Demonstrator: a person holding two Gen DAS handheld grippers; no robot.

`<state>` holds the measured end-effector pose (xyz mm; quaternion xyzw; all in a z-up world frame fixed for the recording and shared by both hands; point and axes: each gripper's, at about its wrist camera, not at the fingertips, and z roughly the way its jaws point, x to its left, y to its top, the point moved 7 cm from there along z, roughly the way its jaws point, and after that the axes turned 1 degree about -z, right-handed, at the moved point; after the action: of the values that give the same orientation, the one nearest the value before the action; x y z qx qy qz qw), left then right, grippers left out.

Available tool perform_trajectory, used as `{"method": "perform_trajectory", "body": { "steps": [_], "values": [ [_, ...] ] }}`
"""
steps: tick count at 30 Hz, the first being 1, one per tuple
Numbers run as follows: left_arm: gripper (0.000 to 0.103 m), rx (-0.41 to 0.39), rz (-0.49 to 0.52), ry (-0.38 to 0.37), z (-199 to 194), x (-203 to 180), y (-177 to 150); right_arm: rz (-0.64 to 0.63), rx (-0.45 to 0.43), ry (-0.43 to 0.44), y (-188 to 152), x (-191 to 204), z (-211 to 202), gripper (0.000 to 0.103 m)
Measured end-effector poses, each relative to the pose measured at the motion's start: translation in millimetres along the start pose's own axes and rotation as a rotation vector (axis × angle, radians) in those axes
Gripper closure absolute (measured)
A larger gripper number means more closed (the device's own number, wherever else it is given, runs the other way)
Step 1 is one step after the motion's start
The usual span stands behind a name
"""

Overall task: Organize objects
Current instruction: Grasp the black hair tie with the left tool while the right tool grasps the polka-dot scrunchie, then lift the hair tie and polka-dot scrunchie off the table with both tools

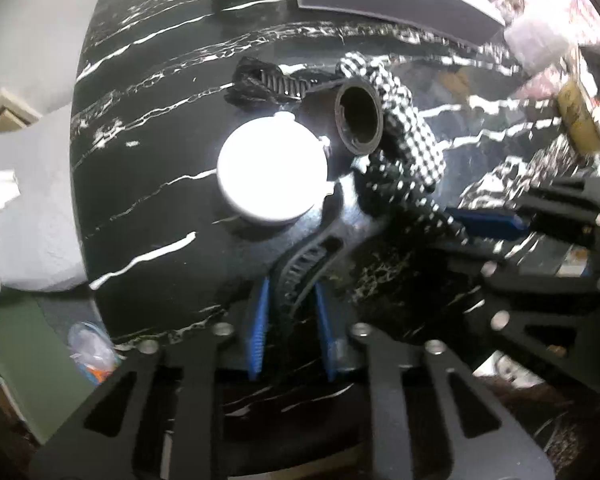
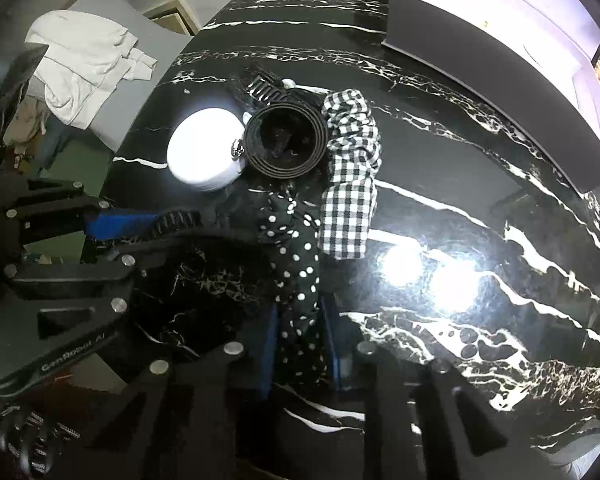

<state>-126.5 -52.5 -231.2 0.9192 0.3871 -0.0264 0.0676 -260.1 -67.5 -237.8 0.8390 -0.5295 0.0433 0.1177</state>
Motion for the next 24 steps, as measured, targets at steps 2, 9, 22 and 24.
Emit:
{"method": "perform_trajectory", "body": {
  "steps": [2, 9, 22, 24],
  "values": [
    [0.086, 0.015, 0.004, -0.023, 2.3, -1.3, -3.3, 0.012, 0.012, 0.01, -4.1, 1.3, -0.8, 0.087],
    [0.086, 0.057, -0.004, -0.058, -5.5, -2.7, -5.0, 0.008, 0.02, 0.041, -2.6, -0.8, -10.1, 0.088],
    [0.087, 0.017, 0.043, -0.102, -50.3, -6.9, -0.1, -0.06, -0.023, 0.007, -2.6, 2.7, -59.7, 0.088],
    [0.087, 0.005, 0.051, -0.108, -58.5, -7.0, 1.7, -0.055, -0.029, 0.013, -0.5, 3.2, -66.6, 0.088]
  ]
}}
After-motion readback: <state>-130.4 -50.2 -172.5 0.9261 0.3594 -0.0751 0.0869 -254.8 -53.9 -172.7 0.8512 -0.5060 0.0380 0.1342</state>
